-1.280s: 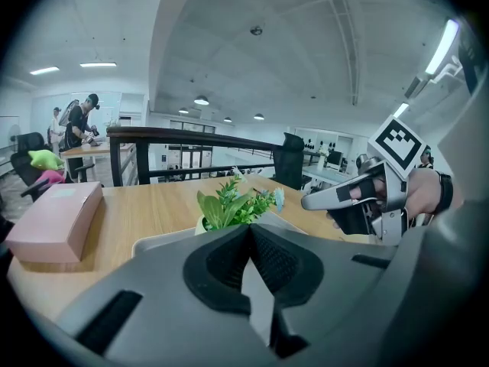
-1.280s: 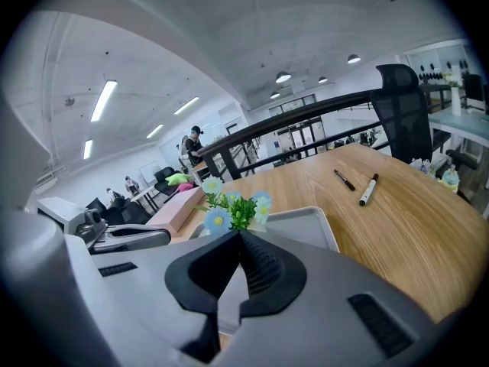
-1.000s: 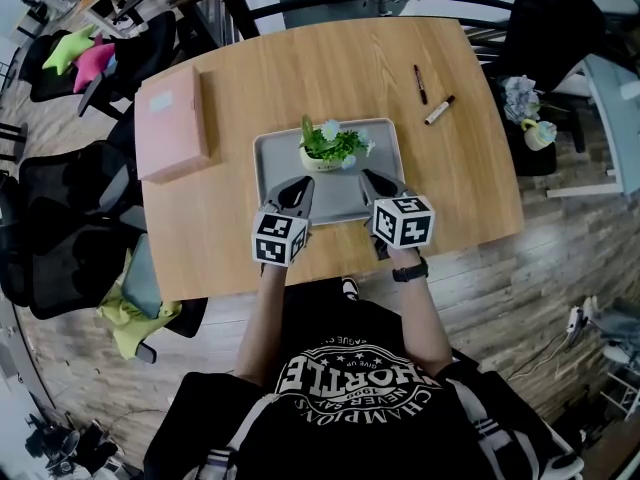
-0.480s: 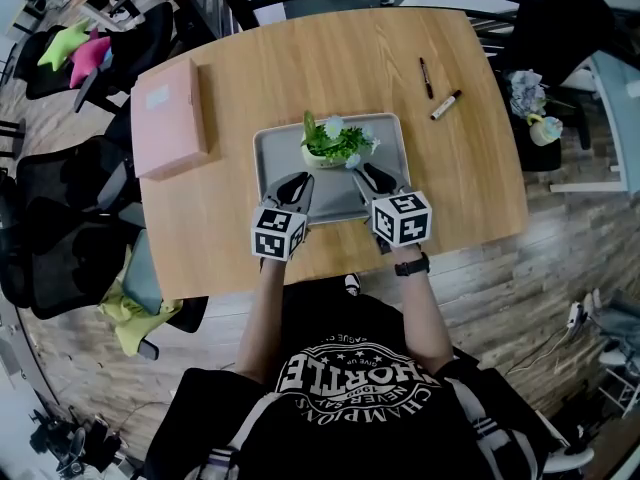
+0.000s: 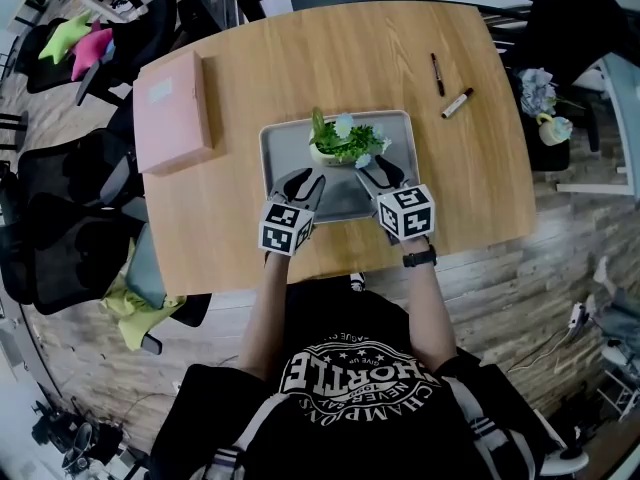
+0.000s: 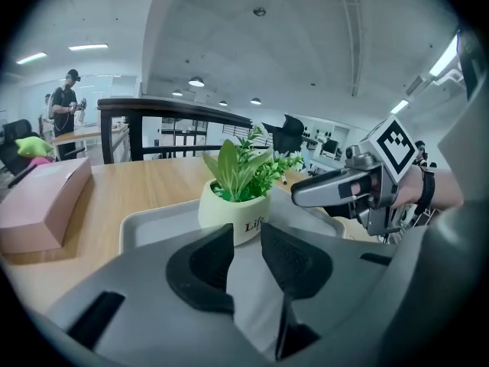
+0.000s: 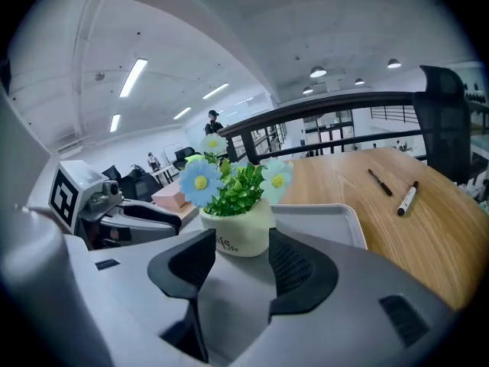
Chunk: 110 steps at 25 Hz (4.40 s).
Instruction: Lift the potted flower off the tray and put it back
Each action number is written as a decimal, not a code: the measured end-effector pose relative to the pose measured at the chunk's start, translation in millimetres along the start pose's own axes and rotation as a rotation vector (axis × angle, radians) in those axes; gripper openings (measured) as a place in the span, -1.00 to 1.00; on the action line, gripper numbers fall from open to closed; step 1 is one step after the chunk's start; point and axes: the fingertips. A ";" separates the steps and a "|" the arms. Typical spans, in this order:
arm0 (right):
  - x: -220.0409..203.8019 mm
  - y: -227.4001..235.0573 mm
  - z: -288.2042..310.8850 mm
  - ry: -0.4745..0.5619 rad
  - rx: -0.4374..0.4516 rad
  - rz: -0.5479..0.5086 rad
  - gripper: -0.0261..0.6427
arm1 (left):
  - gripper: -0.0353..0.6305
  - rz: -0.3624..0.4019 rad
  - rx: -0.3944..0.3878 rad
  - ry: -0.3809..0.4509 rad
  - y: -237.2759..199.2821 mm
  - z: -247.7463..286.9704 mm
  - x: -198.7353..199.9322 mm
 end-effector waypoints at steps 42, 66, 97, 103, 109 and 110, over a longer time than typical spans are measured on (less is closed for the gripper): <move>4.9 -4.6 71.8 -0.087 0.315 -0.544 0.21 | 0.07 0.432 -0.158 -0.127 -31.8 57.3 -5.3; 0.2 -5.5 61.9 -0.110 0.299 -0.534 0.18 | 0.05 0.417 -0.138 -0.196 -22.9 55.0 -7.3; 15.4 -41.3 -17.5 -0.041 0.264 -0.520 0.18 | 0.04 0.475 -0.154 -0.117 33.7 -5.6 20.9; 17.9 -49.0 -42.2 -0.018 0.254 -0.548 0.17 | 0.04 0.466 -0.154 -0.092 53.4 -21.8 25.2; 21.9 -64.0 -66.1 0.004 0.251 -0.558 0.17 | 0.05 0.439 -0.164 -0.078 70.6 -42.8 28.4; 21.7 -66.4 -71.3 0.001 0.257 -0.548 0.17 | 0.05 0.437 -0.167 -0.072 74.6 -46.9 30.6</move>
Point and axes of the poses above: the fingertips, and each gripper's own axes: z forward along the fingers, y to its right, x out of its top, and after that the axes turned 2 degrees about y, right-handed
